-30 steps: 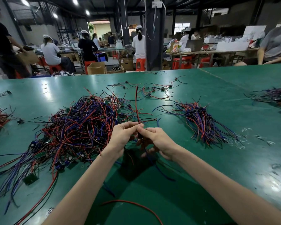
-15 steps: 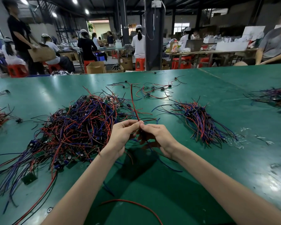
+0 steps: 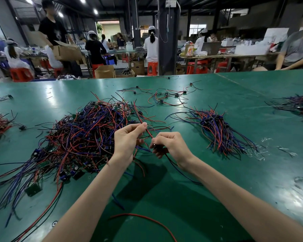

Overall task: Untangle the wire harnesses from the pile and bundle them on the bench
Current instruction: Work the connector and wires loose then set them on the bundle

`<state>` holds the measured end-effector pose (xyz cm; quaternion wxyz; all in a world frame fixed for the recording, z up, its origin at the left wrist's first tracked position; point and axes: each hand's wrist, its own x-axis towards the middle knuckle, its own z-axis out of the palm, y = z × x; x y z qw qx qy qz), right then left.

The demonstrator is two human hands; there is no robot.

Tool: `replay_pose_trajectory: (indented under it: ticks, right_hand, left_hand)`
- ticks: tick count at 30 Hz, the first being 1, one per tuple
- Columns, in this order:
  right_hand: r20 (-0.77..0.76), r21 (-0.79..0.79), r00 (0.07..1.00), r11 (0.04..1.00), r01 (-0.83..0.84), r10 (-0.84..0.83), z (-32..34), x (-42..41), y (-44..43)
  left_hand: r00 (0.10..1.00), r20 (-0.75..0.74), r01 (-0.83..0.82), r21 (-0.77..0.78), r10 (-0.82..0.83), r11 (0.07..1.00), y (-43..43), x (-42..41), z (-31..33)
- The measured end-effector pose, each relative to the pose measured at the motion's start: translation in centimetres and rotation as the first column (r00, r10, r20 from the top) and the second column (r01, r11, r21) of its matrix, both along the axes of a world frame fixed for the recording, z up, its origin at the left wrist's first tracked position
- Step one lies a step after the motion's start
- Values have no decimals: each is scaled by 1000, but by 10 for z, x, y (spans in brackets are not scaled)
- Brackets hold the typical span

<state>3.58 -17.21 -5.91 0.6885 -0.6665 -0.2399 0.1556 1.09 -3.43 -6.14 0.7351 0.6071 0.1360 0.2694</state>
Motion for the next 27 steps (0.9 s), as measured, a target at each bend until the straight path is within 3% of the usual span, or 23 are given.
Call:
replay_pose_trajectory:
  ticks: [12, 27]
  right_hand:
    - [73, -39, 997, 999, -34, 37, 4, -11, 0]
    - [102, -72, 994, 997, -25, 33, 2, -8, -1]
  left_hand:
    - [981, 27, -188, -141, 194, 972, 25, 0, 7]
    - [955, 59, -287, -86, 292, 954, 36, 3, 8]
